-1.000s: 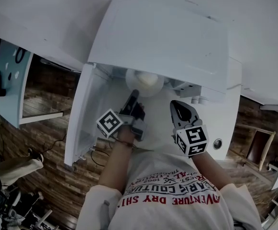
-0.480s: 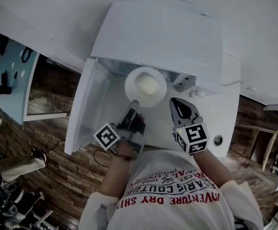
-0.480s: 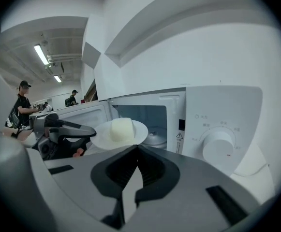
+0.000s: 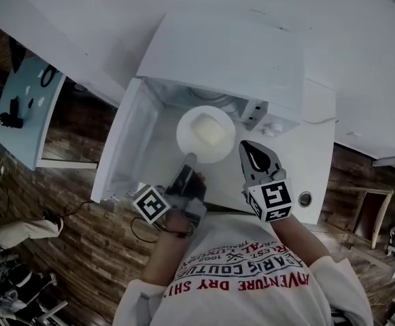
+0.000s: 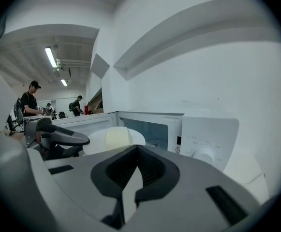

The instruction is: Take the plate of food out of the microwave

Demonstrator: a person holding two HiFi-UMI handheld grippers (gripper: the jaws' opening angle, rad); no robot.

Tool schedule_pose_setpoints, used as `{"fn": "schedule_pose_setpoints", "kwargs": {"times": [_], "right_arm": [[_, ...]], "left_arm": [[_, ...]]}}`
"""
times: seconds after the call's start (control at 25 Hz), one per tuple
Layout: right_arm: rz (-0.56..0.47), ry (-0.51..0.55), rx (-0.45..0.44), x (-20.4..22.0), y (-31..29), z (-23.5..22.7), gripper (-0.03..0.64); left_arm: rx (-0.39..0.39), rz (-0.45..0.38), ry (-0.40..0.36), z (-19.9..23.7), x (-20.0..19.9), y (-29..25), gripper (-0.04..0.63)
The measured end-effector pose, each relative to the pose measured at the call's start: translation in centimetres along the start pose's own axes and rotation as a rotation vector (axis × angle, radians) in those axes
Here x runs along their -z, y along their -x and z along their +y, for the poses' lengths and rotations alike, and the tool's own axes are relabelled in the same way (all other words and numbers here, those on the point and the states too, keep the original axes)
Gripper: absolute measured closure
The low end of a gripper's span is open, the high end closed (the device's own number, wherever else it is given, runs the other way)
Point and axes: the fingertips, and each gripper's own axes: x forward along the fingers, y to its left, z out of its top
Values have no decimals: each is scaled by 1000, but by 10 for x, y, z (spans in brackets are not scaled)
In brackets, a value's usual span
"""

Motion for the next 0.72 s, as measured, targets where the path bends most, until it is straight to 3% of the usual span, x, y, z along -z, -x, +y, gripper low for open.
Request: {"fn": "schedule_pose_setpoints", "kwargs": {"times": [0.72], "right_arm": [[-66,47,52,-16,23,8,607]], "left_arm": [[61,-6,-23,-21,9,21,580]]}}
